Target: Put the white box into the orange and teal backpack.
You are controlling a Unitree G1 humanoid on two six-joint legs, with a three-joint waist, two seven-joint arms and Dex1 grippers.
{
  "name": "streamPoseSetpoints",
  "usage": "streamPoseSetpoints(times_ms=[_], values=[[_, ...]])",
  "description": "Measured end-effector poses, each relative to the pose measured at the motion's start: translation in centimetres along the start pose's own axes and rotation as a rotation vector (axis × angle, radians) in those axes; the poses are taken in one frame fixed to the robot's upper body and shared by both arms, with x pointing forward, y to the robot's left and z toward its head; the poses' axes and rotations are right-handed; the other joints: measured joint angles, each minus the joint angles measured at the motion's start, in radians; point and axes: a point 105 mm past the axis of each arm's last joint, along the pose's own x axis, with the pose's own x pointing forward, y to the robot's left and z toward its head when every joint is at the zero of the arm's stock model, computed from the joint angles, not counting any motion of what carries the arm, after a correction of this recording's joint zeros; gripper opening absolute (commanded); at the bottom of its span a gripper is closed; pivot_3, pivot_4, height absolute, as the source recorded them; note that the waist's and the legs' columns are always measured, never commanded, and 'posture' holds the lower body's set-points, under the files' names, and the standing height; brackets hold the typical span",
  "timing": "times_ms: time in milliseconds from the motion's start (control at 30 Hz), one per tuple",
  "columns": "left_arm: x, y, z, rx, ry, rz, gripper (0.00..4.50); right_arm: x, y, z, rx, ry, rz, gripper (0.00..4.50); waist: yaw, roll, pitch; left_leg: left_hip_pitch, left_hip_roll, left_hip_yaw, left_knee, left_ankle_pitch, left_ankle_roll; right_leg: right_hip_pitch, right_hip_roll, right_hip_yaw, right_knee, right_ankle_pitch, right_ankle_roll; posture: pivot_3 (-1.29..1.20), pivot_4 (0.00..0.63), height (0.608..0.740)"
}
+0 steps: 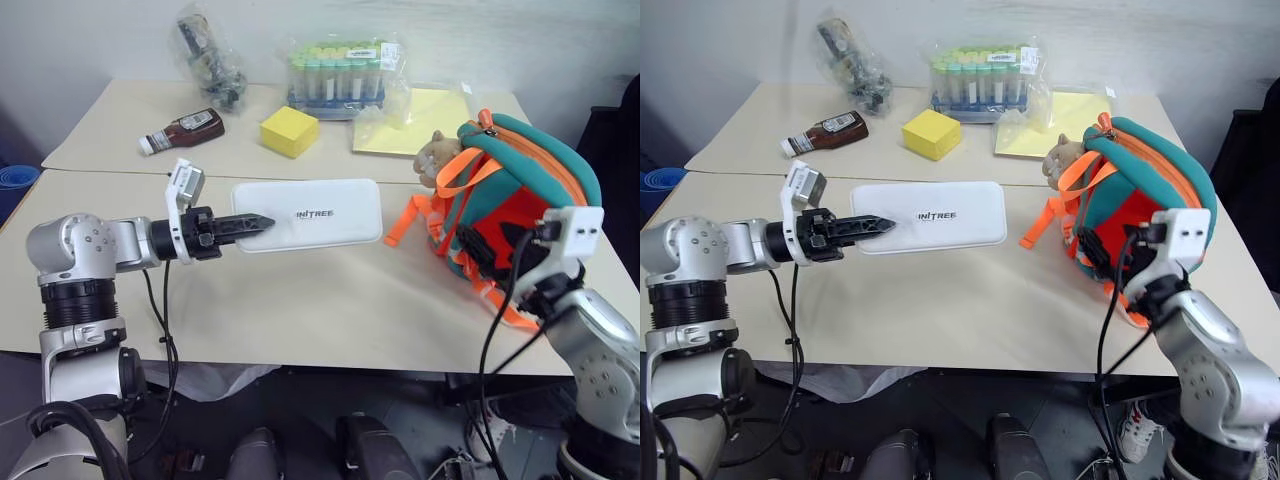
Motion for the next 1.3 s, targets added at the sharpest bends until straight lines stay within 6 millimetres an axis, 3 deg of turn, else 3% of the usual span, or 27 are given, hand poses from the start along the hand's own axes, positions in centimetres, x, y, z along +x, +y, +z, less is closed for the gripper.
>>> streamPoseSetpoints(times_ms=[167,267,367,500,700,867,1100,1300], values=[[-0.5,0.6,0.1,0.007,-0.036,0.044,1.30,3.6,0.0,1.1,0.079,-0.041,0.013,4.50,-0.007,0.000,0.000,-0.006,0.000,0.003,0.002,0.000,0.000,-0.007,0.000,0.002,0.001,0.001,0.001,0.00,0.150,0.740],[-0.6,0.8,0.4,0.035,-0.059,0.077,1.30,5.5,-0.3,1.6,0.091,-0.064,0.004,3.87,-0.018,0.000,0.000,-0.008,0.000,0.002,0.003,0.001,0.001,-0.009,0.000,0.001,0.002,0.001,0.002,0.00,0.150,0.740],[-1.1,0.7,1.0,0.059,-0.099,0.106,1.30,6.3,-0.4,0.8,0.064,-0.051,-0.003,2.92,-0.026,0.000,0.000,-0.009,0.000,0.001,0.002,0.002,0.000,-0.010,0.001,0.001,0.003,0.001,0.002,0.00,0.150,0.740],[-1.5,1.1,0.7,0.063,-0.110,0.141,1.30,6.3,0.3,0.5,0.030,-0.042,0.020,2.92,-0.033,0.000,0.000,-0.010,0.001,0.002,0.002,0.002,-0.002,-0.011,0.001,0.001,0.003,0.001,0.002,0.00,0.150,0.740],[-1.8,1.4,0.1,0.053,-0.117,0.159,1.30,5.3,2.1,-0.3,-0.027,-0.023,0.040,4.47,-0.030,0.000,0.000,-0.011,0.001,0.001,0.002,0.003,-0.003,-0.013,0.001,0.001,0.004,0.001,0.002,0.00,0.150,0.740],[-1.8,1.3,0.2,0.060,-0.120,0.163,1.30,6.1,2.6,-1.3,-0.064,-0.014,-0.050,4.47,-0.031,0.000,0.000,-0.011,0.001,0.001,0.002,0.004,-0.003,-0.013,0.001,0.001,0.005,0.001,0.001,0.00,0.150,0.740],[-1.3,1.2,0.9,0.091,-0.128,0.160,1.30,8.9,2.1,-0.8,-0.164,-0.056,-0.139,4.47,-0.031,0.000,0.000,-0.012,0.001,0.002,0.002,0.004,-0.003,-0.013,0.001,0.001,0.004,0.001,0.001,0.00,0.150,0.740],[-0.9,1.3,1.0,0.109,-0.123,0.160,1.30,9.4,1.7,-2.3,-0.563,-0.049,-0.180,4.47,-0.030,0.000,0.000,-0.016,0.001,0.002,0.002,0.004,-0.003,-0.019,0.001,0.002,0.004,0.001,0.001,0.00,0.150,0.740]])
